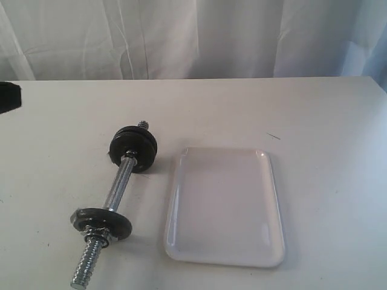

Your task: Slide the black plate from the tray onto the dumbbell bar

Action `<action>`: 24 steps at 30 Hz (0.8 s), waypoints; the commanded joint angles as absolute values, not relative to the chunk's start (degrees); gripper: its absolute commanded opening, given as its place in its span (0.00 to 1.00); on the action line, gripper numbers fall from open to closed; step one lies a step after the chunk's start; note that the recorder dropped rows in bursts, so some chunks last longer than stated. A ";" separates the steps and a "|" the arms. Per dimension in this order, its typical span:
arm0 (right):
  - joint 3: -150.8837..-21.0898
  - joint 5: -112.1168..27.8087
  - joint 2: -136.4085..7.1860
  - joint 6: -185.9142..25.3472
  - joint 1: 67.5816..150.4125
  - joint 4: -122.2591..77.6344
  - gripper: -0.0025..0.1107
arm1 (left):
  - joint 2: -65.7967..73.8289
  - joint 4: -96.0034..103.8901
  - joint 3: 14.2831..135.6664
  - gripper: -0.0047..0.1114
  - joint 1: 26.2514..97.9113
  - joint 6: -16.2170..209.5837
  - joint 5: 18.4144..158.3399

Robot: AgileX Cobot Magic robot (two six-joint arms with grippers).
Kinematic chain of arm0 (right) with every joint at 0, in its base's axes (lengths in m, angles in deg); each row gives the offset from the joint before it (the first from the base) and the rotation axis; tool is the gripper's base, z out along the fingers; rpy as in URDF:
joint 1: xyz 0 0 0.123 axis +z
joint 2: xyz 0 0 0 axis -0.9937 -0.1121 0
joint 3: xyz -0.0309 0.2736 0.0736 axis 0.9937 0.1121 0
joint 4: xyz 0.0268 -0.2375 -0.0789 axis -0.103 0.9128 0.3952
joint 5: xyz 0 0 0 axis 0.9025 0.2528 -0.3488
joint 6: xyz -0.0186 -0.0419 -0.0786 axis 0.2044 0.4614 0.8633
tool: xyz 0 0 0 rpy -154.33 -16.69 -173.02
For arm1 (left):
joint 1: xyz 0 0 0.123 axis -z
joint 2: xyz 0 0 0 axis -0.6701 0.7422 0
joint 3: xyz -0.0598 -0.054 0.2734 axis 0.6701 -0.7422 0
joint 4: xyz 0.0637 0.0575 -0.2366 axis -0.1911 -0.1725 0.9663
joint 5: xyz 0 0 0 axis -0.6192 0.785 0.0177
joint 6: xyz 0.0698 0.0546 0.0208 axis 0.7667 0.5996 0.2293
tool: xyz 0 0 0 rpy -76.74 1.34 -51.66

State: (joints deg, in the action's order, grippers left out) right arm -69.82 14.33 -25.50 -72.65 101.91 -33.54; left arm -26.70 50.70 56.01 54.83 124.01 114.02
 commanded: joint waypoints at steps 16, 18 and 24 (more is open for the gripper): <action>-61.55 0.16 -15.00 -71.74 100.60 -28.35 0.02 | -32.37 51.31 55.60 0.04 54.82 124.17 113.50; -55.02 -7.18 -10.94 -74.40 98.70 -28.26 0.02 | -32.37 51.31 55.60 0.04 54.82 124.17 113.42; -37.72 -15.30 1.17 -76.27 91.53 -28.26 0.02 | -32.37 51.31 55.60 0.04 54.82 124.17 113.42</action>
State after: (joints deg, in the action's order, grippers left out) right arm -43.66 -12.07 -3.46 -75.56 94.59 -28.76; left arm -31.91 50.70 55.96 54.83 124.01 113.48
